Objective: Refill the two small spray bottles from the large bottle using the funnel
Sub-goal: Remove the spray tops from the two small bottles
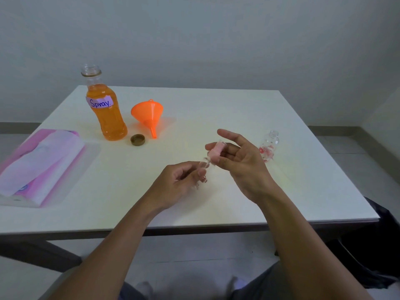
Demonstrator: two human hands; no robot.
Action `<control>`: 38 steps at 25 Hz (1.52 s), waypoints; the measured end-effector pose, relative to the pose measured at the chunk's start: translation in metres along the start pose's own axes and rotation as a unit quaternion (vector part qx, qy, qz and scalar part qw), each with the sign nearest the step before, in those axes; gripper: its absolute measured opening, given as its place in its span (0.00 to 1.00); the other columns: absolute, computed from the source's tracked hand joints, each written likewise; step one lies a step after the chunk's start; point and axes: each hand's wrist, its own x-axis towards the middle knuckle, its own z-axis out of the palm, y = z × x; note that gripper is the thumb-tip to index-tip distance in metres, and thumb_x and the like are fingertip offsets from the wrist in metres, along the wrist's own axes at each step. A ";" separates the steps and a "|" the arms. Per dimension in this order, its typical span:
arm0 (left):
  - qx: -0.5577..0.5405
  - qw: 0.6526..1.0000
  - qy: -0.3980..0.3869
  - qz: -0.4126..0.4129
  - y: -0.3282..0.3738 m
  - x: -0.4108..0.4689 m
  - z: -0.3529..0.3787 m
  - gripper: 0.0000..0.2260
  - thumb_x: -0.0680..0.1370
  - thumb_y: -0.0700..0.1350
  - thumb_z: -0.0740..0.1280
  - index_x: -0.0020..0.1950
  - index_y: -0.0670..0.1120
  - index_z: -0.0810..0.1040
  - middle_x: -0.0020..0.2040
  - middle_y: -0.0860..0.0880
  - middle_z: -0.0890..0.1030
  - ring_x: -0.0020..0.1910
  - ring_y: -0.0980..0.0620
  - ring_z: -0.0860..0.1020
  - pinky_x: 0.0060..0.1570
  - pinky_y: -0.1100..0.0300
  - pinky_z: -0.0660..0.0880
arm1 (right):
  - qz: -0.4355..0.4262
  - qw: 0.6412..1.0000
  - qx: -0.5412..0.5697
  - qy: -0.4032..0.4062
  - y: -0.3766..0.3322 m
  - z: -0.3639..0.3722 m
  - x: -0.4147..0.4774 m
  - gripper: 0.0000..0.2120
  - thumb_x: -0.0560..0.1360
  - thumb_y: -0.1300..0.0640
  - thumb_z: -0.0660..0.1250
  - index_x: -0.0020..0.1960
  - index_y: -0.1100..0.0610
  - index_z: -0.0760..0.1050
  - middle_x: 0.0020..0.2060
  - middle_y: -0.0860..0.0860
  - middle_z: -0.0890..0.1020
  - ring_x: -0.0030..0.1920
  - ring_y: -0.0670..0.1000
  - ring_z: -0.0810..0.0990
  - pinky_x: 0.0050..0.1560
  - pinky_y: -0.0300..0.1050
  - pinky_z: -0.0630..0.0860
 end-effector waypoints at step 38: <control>-0.017 0.994 0.110 0.022 -0.015 0.038 0.007 0.12 0.76 0.47 0.73 0.59 0.51 0.80 0.54 0.56 0.85 0.53 0.59 0.83 0.56 0.61 0.77 | 0.048 0.945 -0.285 0.152 0.025 -0.017 0.040 0.13 0.73 0.48 0.75 0.54 0.54 0.84 0.37 0.45 0.86 0.34 0.46 0.86 0.47 0.46 0.84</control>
